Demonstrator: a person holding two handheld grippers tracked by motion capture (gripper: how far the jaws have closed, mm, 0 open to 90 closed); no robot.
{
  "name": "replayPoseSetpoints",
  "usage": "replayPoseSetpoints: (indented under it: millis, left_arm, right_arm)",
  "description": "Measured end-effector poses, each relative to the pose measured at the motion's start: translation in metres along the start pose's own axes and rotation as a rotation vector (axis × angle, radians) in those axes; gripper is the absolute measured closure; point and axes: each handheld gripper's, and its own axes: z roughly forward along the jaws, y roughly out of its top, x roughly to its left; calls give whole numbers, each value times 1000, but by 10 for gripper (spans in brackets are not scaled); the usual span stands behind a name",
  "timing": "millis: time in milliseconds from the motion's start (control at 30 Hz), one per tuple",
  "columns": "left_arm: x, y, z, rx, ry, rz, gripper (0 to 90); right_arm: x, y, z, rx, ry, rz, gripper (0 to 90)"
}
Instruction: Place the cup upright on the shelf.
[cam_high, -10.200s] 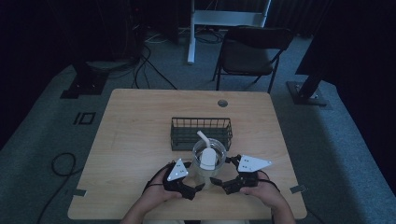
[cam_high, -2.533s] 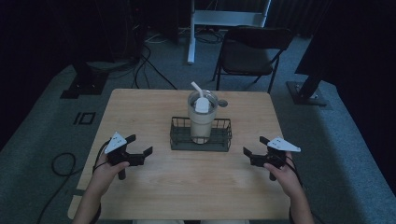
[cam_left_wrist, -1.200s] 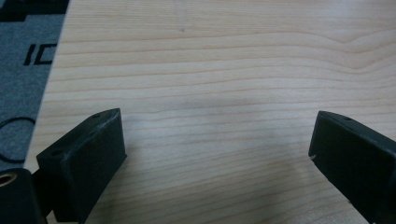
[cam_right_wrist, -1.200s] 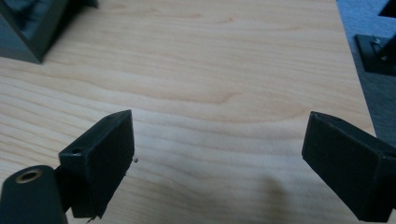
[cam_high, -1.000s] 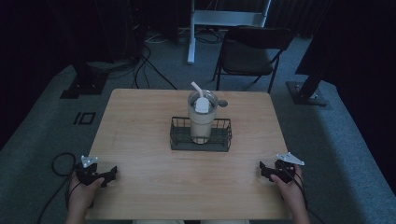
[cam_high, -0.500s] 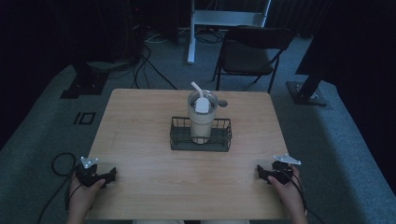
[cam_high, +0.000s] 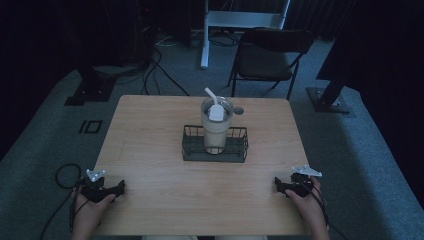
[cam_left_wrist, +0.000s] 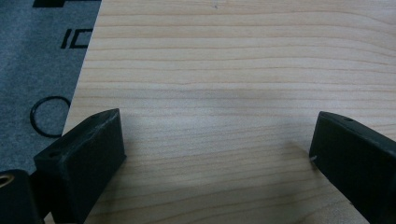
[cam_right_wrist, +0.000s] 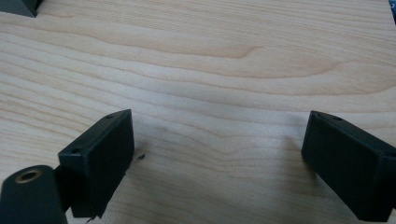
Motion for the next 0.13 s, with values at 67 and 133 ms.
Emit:
replayPoseSetpoints:
  millis: [67,133]
  left_arm:
    - [0,0,0,0,0,0,35]
    - [0,0,0,1,0,1,35]
  right_arm:
    - [0,0,0,0,1,-1,91]
    - [-1,1,1,0,4,-6,91]
